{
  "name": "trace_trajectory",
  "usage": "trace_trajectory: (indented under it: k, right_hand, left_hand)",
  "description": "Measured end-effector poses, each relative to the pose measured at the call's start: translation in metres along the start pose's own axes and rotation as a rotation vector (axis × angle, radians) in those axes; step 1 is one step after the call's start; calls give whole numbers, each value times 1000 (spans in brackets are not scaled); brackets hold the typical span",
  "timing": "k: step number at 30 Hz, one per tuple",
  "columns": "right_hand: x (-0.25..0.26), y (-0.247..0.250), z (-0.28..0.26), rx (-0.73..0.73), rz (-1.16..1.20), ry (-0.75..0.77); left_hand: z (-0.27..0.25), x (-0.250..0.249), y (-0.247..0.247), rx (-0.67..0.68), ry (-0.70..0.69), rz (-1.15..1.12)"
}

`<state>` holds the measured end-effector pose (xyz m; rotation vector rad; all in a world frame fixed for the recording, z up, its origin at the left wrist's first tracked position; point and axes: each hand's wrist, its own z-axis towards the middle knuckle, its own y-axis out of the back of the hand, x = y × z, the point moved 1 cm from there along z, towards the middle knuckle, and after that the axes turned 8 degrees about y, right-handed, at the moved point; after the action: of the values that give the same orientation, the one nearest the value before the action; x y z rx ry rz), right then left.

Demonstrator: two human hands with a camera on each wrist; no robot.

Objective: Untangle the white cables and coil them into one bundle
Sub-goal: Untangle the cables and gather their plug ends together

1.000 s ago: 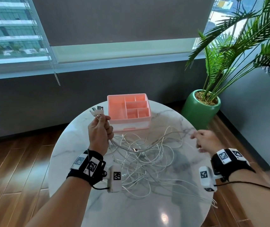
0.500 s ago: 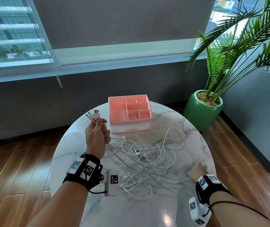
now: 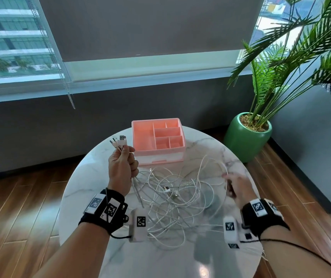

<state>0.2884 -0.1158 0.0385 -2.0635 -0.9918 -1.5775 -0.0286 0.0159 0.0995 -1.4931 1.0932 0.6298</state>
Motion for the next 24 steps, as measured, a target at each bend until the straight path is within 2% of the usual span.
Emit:
trace_trajectory:
  k: [2,4,6,9,13,16,20,22,24]
  right_hand:
    - [48,-14,-14,92,112,189]
    - [88,-32,-34,209,128,378]
    - [118,-51,-56,324,126,502]
    - [135,-76,-82,473,110,596]
    - [117,-105,-103,622,-37,651]
    - [88,-119,-107,732,-191,619]
    - [74,-126,-96,759,-180,373]
    - [87,-129,-87,720,-103,295]
    - [108,-131,-76,680,87,187]
  left_hand:
    - [0,3,-2,17,10,20]
    - [-2,6,-7,46,19,39]
    - [-3,9,-15,93,26,56]
    - [-9,8,-26,195,39,76]
    - [-18,3,-37,301,89,148]
    - [-20,-1,-38,257,45,250]
    - [-22,0,-35,213,0,363]
    - [-25,-1,-33,240,3,375]
    - [-27,1,-34,268,13,399]
